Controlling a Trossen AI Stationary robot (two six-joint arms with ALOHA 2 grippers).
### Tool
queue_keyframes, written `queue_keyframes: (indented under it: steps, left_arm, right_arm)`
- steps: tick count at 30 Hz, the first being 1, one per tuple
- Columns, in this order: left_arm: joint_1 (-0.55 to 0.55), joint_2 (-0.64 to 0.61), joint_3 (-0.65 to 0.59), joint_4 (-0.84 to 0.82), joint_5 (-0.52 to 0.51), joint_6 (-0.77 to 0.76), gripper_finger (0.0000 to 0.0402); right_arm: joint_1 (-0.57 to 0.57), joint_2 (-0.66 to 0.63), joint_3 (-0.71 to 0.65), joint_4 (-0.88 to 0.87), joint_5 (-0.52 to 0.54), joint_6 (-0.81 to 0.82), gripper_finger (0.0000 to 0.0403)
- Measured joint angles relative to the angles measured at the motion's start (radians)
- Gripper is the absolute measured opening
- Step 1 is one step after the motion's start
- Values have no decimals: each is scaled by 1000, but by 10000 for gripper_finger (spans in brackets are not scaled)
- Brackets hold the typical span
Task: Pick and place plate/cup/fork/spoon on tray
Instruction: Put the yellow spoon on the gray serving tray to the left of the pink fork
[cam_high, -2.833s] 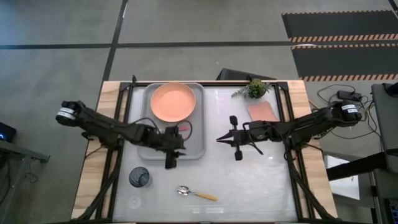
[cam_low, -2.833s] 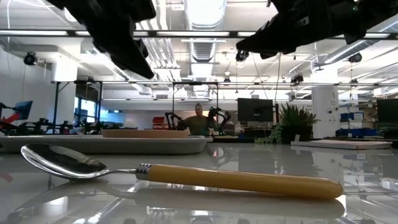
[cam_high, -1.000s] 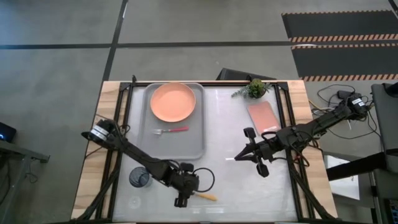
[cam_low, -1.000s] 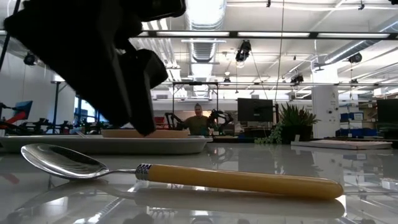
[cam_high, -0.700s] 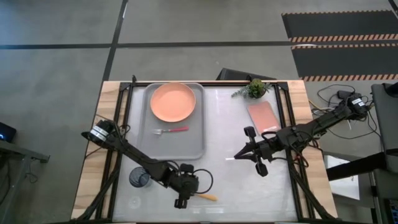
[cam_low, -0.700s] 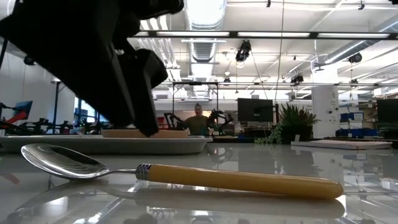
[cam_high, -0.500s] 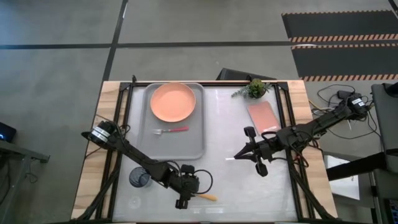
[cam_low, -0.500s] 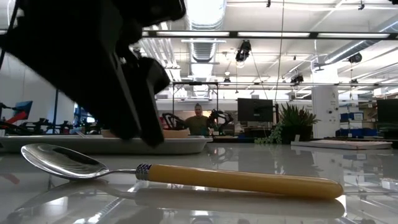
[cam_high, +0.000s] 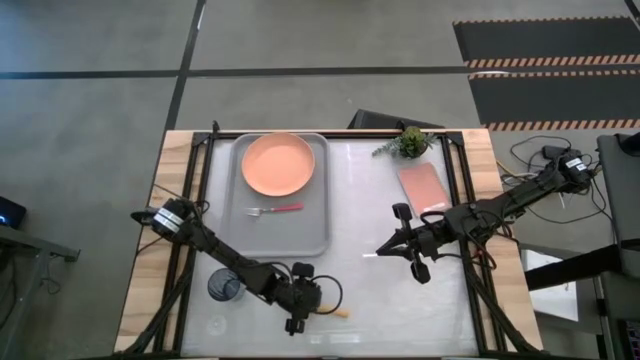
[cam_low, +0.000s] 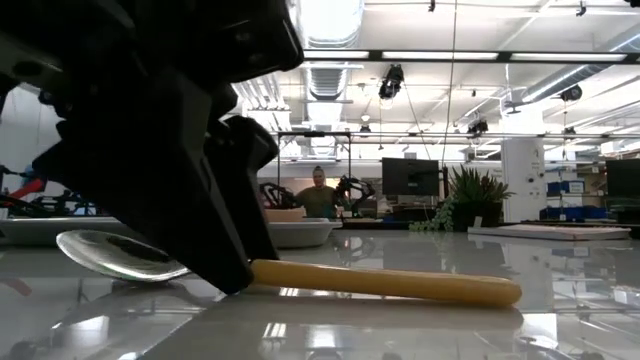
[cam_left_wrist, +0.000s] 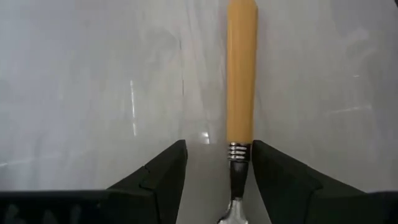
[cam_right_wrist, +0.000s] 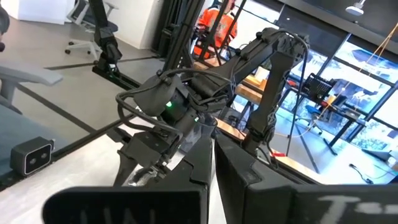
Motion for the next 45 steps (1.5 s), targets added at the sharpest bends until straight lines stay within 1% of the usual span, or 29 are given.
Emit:
queue_keyframes:
  steps: [3,5,11,14,17,23,26,32,36,41,45]
  left_arm:
    - [-1,0,-6,3,-11,-1,162]
    - [-2,0,-6,1,-16,-1,149]
    - [-1,0,-6,-10,-24,-2,78]
    - [-1,0,-6,-13,-9,-3,40]
    - [0,-1,-6,-14,3,-4,16]
    - [2,-6,-1,-24,21,-3,17]
    - [2,-33,-5,-53,33,-3,18]
    - [16,-151,-2,-169,46,38,19]
    - [58,-224,-8,-218,42,105,19]
    - [134,-308,-9,-368,37,149,19]
    - [196,-358,-11,-479,17,212,20]
  right_arm:
    - [0,0,0,0,0,0,9]
    - [0,0,0,0,0,-2,9]
    - [0,0,0,0,0,-8,9]
    - [0,0,0,0,0,-7,9]
    - [0,0,0,0,0,-6,9]
    - [0,0,0,-2,0,26,9]
    - [0,0,0,-12,0,41,9]
    - [0,0,0,-16,-2,75,9]
    - [5,0,0,-16,-3,81,9]
    - [5,0,0,-18,-3,89,9]
    - [5,0,0,-26,-3,91,9]
